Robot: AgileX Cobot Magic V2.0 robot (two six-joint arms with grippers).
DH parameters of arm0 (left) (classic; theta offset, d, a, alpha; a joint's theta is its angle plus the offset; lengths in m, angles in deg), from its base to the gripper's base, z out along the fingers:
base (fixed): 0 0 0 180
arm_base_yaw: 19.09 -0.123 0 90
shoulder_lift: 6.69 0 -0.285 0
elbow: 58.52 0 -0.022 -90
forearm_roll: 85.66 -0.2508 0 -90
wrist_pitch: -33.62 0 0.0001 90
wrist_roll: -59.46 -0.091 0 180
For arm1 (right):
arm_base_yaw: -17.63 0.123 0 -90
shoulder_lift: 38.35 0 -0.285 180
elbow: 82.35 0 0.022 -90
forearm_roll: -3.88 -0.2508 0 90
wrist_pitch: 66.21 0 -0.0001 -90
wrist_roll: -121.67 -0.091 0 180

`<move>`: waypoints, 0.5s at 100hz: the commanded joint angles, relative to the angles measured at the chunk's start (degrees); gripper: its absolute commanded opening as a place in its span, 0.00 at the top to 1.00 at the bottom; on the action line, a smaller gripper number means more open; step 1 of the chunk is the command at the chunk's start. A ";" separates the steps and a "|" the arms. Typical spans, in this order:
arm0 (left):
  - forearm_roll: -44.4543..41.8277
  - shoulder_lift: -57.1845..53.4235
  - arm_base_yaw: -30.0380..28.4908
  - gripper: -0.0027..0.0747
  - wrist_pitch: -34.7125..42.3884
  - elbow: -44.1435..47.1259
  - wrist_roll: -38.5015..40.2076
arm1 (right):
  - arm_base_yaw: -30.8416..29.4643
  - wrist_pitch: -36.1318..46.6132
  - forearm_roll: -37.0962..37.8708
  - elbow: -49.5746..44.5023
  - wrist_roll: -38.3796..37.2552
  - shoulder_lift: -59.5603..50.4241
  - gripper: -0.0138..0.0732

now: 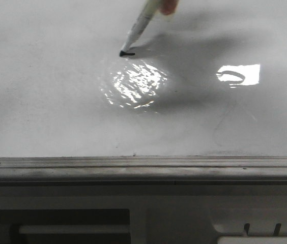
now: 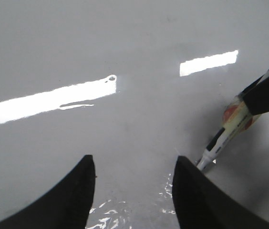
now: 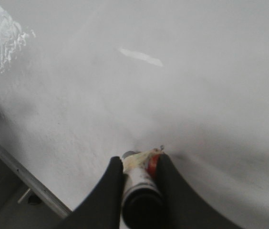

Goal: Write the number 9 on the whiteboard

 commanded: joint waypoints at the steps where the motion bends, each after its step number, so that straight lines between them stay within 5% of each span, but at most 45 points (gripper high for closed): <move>1: 1.90 -0.21 -0.05 0.52 3.32 -2.00 0.78 | 1.45 1.39 0.78 2.41 0.31 1.63 0.91; 17: 1.90 -0.21 -0.05 0.52 3.32 -2.00 0.78 | 0.15 -4.66 2.96 2.30 0.31 -0.61 0.91; 50: 1.90 -0.21 -0.05 0.52 2.91 -2.00 0.78 | -3.20 -4.41 2.73 5.59 0.72 0.12 0.91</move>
